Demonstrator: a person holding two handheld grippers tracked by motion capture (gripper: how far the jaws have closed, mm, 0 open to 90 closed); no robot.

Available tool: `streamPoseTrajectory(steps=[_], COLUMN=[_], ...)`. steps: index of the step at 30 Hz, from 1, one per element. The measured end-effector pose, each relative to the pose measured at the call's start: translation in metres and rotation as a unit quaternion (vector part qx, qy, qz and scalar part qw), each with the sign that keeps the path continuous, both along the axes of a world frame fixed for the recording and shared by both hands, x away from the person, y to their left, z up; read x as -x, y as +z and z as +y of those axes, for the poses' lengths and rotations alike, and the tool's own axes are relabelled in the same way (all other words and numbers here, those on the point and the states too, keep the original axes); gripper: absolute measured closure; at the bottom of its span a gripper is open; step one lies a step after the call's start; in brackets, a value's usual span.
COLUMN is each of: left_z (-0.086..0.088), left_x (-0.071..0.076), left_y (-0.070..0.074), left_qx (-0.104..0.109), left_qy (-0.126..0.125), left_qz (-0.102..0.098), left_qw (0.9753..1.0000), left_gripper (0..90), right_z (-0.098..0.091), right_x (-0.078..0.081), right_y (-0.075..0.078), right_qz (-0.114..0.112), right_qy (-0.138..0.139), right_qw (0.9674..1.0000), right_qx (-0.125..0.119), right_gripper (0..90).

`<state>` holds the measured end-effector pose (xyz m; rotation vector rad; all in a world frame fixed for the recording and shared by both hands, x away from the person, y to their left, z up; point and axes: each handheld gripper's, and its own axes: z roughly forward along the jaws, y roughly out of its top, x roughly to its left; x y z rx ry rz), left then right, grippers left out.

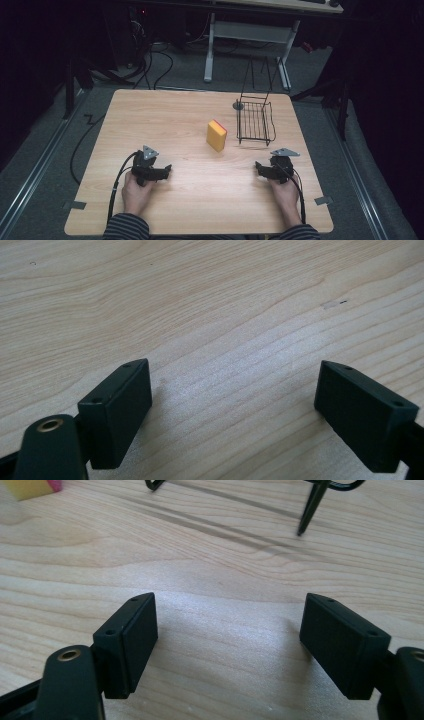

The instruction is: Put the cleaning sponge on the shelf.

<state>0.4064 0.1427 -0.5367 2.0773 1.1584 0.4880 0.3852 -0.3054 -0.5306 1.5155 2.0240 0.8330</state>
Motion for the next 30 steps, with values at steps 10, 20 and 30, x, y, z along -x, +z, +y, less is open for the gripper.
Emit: streamPoseTrajectory(steps=[10, 20, 30], left_z=[0.001, 0.001, 0.001], left_x=[0.000, 0.000, 0.000], left_y=[0.000, 0.000, 0.000], left_qx=[0.003, 0.003, 0.002], left_qy=[-0.001, -0.002, -0.002], left_qz=[0.001, 0.001, 0.001], left_qw=[1.0000, 1.0000, 1.0000], left_gripper=[16.1, 16.0, 16.0], right_z=[0.000, 0.008, 0.019], right_x=[0.005, 0.013, 0.016], right_y=[0.021, 0.045, 0.056], right_qz=[-0.001, -0.037, -0.055], right_qy=[0.012, 0.041, 0.073], right_qw=[0.9993, 0.9972, 0.9936], right_qx=[-0.035, -0.050, -0.066], right_gripper=[33.2, 34.6, 35.0])
